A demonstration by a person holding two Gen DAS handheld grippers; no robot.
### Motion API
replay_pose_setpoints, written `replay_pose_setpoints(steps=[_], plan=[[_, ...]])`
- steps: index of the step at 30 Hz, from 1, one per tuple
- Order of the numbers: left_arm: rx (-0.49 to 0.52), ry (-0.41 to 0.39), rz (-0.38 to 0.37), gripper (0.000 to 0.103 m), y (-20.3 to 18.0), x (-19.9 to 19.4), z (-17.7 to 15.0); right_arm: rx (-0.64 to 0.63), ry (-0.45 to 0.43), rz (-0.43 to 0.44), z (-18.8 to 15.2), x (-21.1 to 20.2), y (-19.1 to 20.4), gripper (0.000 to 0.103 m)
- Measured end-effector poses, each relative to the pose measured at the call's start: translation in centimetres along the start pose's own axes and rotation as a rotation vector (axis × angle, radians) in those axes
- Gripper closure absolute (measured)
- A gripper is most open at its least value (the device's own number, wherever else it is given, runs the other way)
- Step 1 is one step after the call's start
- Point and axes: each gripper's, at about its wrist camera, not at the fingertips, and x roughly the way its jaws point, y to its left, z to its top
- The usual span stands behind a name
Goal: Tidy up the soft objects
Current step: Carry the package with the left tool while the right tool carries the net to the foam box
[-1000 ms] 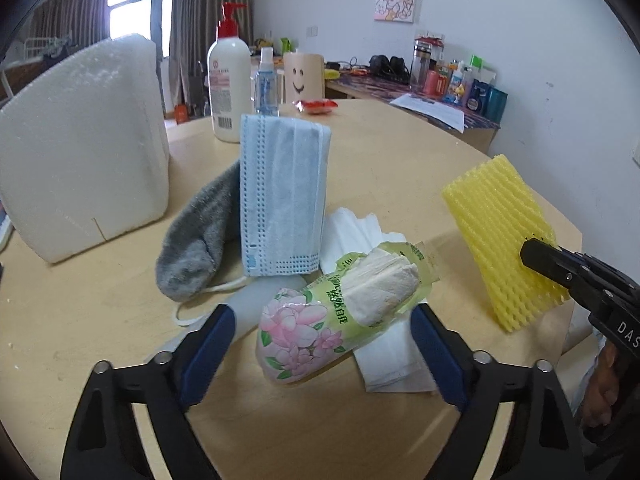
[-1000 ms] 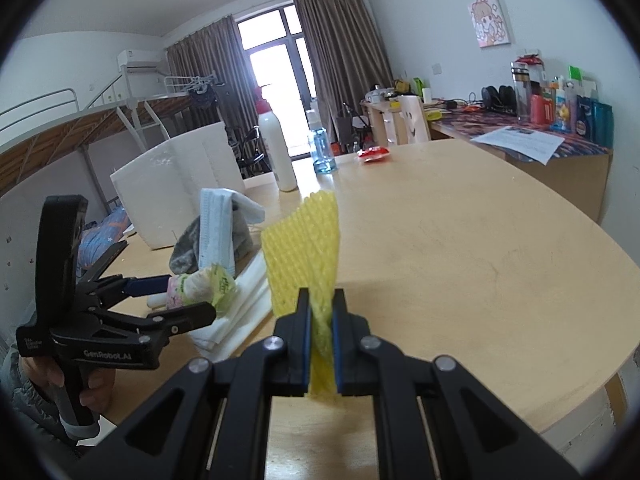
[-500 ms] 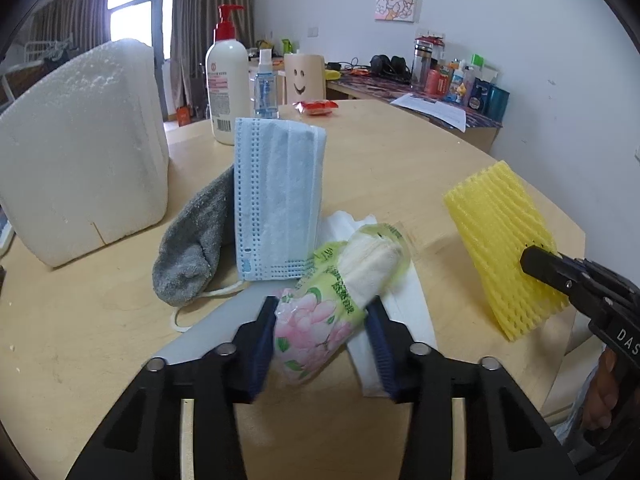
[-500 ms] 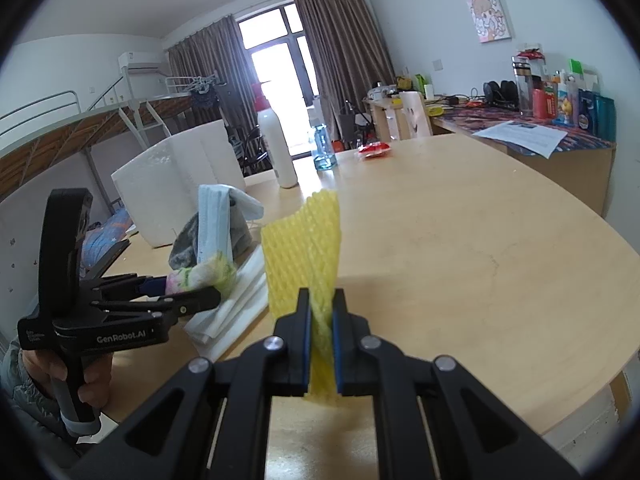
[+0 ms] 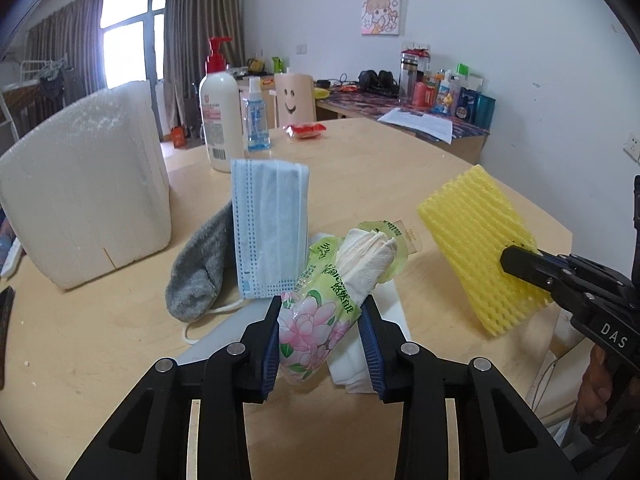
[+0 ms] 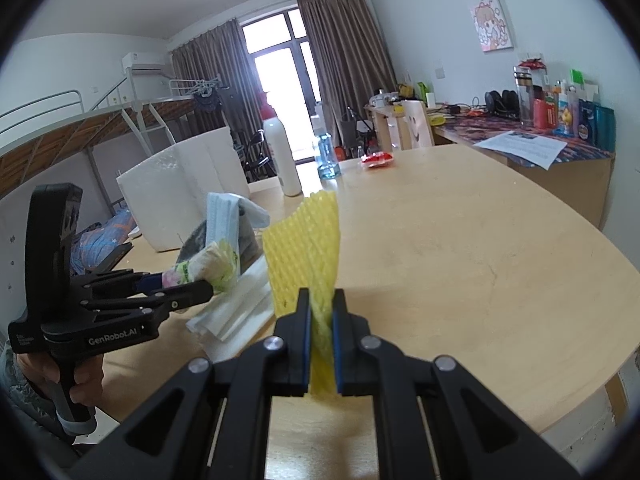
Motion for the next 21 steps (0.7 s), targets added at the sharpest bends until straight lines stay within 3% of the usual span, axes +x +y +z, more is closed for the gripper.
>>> replay_pose_setpoints(steps=[21], plan=[[-0.011,-0.171,0.043,0.065,2.1,-7.1,2.3,-0.099,-0.073,0.05,3.7,-0.7,5.2,0.092]])
